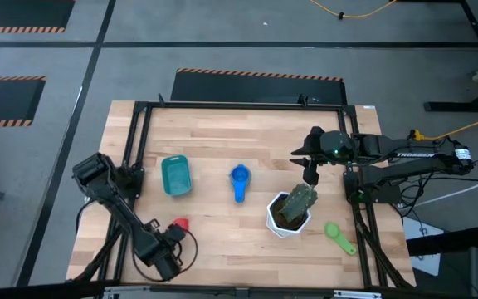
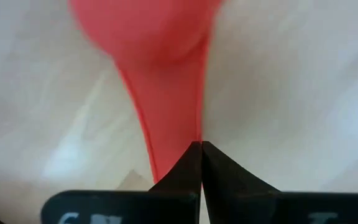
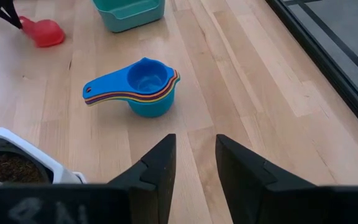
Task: Nest measuring cups in basket
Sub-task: Stack the red measuring cup on top of the blue measuring cup
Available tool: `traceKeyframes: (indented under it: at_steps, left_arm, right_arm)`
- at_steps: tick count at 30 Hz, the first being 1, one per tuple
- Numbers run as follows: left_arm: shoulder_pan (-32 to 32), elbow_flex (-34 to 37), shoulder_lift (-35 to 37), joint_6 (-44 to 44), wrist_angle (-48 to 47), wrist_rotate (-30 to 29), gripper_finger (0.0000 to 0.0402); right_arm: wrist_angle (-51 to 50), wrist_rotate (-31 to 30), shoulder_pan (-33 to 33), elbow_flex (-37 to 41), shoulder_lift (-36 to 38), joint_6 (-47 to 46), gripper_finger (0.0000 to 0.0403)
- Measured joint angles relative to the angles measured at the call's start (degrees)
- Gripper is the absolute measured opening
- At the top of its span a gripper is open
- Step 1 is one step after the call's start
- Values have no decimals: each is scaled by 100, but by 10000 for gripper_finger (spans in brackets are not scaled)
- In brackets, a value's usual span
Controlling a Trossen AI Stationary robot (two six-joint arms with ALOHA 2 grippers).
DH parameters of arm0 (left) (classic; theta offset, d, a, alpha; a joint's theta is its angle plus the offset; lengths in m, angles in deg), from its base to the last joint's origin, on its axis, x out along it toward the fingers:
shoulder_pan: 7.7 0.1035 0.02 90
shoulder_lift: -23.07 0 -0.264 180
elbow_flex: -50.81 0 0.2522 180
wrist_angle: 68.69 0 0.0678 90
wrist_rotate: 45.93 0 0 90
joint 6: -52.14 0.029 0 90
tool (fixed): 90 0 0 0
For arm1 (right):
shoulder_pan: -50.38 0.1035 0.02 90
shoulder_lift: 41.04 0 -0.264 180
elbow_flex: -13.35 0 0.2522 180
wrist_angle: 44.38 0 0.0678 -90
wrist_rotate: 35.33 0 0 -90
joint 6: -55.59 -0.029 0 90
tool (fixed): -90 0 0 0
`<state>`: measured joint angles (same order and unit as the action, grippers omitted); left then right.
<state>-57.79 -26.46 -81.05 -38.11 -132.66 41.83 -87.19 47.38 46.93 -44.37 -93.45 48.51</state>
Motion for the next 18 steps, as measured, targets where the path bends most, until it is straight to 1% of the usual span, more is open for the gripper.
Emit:
traceKeyframes:
  at_steps: [2, 5, 8, 12, 15, 18]
  left_arm:
    - [137, 0, 2, 82, -13, 62, 1]
    - [303, 2, 2, 229, -23, 435, 3]
    - [454, 2, 2, 377, -24, 796, 18]
    - [578, 2, 2, 386, -22, 814, 59]
    - [615, 2, 2, 387, -22, 976, 97]
    - [637, 2, 4, 386, -22, 1013, 129]
  right_arm:
    - [1, 0, -1, 0, 0, -1, 117]
    - [-1, 0, 0, 0, 0, -1, 117]
    - [-1, 0, -1, 0, 0, 1, 117]
    - [-1, 0, 0, 0, 0, 1, 117]
    - [1, 0, -1, 0, 0, 1, 117]
    - [-1, 0, 0, 0, 0, 1, 117]
